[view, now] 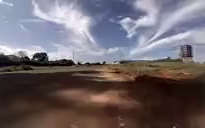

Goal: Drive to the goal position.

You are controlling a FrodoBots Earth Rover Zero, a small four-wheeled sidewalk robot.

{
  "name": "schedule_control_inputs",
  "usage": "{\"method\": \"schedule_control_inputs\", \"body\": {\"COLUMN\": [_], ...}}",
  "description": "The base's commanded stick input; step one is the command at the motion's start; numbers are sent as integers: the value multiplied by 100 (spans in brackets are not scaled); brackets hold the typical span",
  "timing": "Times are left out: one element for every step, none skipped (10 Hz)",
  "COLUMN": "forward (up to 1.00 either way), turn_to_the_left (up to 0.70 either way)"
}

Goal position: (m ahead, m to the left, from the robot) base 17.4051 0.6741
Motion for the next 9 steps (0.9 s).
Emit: {"method": "schedule_control_inputs", "body": {"forward": [100,100,100,100,100,100,100,100,100], "turn_to_the_left": [0,0,0,0,0,0,0,0,0]}}
